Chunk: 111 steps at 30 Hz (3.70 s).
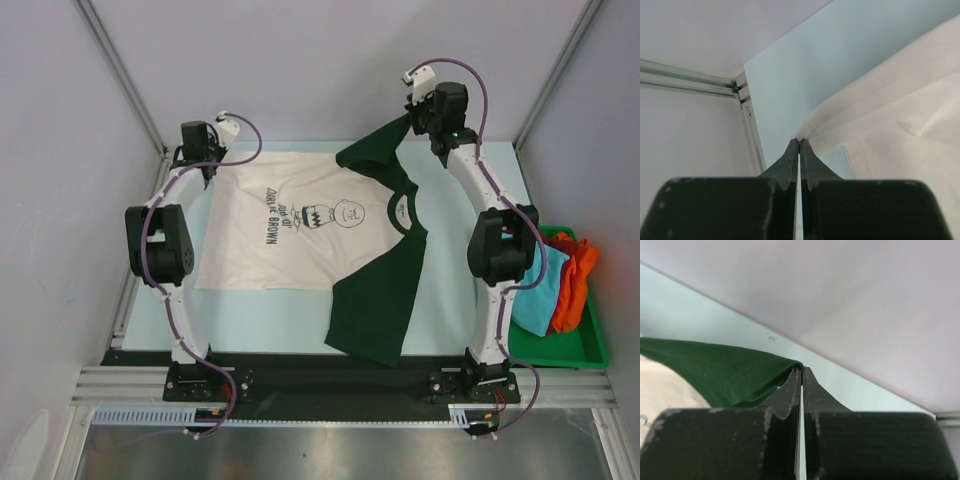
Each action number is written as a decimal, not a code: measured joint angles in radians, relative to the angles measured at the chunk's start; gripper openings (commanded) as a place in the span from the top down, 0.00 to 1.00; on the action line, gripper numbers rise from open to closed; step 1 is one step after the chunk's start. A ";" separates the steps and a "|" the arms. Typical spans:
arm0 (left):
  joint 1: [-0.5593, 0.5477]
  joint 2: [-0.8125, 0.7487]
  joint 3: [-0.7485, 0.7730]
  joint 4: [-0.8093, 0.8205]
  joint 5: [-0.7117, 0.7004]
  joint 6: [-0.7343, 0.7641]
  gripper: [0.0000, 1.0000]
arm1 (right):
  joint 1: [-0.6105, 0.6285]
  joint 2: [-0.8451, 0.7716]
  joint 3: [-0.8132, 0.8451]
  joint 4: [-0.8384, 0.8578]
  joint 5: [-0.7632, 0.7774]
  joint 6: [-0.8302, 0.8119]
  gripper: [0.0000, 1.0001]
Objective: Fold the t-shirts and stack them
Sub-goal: Fold the tshirt
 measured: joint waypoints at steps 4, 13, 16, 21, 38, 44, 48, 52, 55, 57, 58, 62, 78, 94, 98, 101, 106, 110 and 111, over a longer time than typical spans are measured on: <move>0.000 -0.060 -0.087 0.009 0.021 -0.015 1.00 | 0.000 -0.106 -0.145 -0.026 -0.013 0.006 1.00; 0.006 -0.222 -0.269 0.032 0.045 -0.026 0.99 | 0.026 -0.296 -0.401 -0.055 -0.023 0.023 1.00; 0.014 -0.234 -0.309 0.035 0.047 -0.026 1.00 | 0.036 -0.327 -0.437 -0.071 -0.030 0.032 1.00; 0.027 -0.237 -0.380 0.037 0.047 -0.025 1.00 | 0.040 -0.383 -0.500 -0.096 -0.039 0.048 1.00; 0.049 -0.281 -0.533 0.054 0.031 -0.016 1.00 | 0.053 -0.570 -0.782 -0.148 -0.051 0.092 1.00; 0.065 -0.261 -0.546 0.069 0.012 -0.006 1.00 | 0.054 -0.571 -0.841 -0.162 -0.056 0.092 1.00; 0.069 -0.243 -0.553 0.068 0.008 -0.006 0.99 | 0.054 -0.576 -0.866 -0.162 -0.056 0.092 1.00; 0.069 -0.225 -0.555 0.068 0.005 -0.006 1.00 | 0.055 -0.584 -0.883 -0.163 -0.056 0.092 1.00; 0.069 -0.202 -0.548 0.055 0.003 -0.011 1.00 | 0.054 -0.587 -0.899 -0.154 -0.057 0.092 1.00; 0.069 -0.177 -0.530 0.033 -0.002 -0.022 1.00 | 0.055 -0.587 -0.917 -0.153 -0.058 0.092 1.00; 0.069 -0.165 -0.522 0.027 -0.003 -0.027 0.98 | 0.055 -0.586 -0.923 -0.153 -0.059 0.092 1.00; 0.069 -0.155 -0.503 0.014 -0.011 -0.042 0.81 | 0.055 -0.560 -0.928 -0.142 -0.061 0.082 1.00; 0.068 -0.329 -0.523 -0.043 -0.044 -0.100 0.60 | 0.039 -0.498 -0.902 -0.109 -0.026 0.024 0.52; 0.016 -0.193 -0.341 -0.122 0.002 -0.148 0.98 | 0.093 -0.475 -0.737 -0.160 -0.124 0.010 0.52; 0.015 -0.136 -0.261 -0.122 0.009 -0.148 1.00 | 0.136 -0.438 -0.702 -0.158 -0.145 0.014 0.52; 0.013 -0.100 -0.238 -0.121 0.011 -0.147 1.00 | 0.156 -0.393 -0.688 -0.151 -0.154 0.019 0.52; 0.008 -0.048 -0.236 -0.136 0.028 -0.147 0.99 | 0.162 -0.334 -0.682 -0.148 -0.158 0.033 0.52; 0.001 -0.020 -0.236 -0.151 0.041 -0.147 1.00 | 0.166 -0.312 -0.668 -0.146 -0.158 0.040 0.52; -0.001 -0.018 -0.236 -0.154 0.044 -0.147 0.99 | 0.166 -0.311 -0.666 -0.146 -0.158 0.040 0.52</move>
